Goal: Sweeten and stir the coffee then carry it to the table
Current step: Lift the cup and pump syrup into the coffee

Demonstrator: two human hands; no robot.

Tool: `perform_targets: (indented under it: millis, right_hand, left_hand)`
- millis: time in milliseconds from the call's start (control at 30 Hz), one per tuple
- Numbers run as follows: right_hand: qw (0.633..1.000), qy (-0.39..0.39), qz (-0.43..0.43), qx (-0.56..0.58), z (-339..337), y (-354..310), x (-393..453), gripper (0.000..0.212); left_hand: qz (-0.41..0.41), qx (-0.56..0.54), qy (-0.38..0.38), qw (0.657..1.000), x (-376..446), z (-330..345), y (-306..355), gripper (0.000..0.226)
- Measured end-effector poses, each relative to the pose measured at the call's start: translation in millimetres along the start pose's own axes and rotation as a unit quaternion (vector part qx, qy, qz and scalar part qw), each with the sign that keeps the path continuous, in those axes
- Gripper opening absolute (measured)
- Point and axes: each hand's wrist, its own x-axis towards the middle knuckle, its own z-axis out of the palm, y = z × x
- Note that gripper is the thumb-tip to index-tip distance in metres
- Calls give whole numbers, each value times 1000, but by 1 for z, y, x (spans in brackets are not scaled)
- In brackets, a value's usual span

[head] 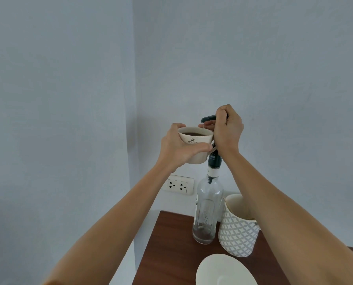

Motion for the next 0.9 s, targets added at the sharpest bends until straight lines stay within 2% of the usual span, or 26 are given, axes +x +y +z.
perform_targets:
  millis: [433,700,900]
  right_hand:
    - [1000,-2,4,-6,-1,5,1,27]
    - [999,-35,17,-14,-6,1,0,20]
    - [996,-53,19,-75,-15,-9,-5,24]
  left_hand:
    - [-10,-5,0,1000,1,3,-3,83]
    - [-11,-2,-2,1000,-1,1,-4,84]
    - [-3,-2,6,1000,-5,-2,2,87]
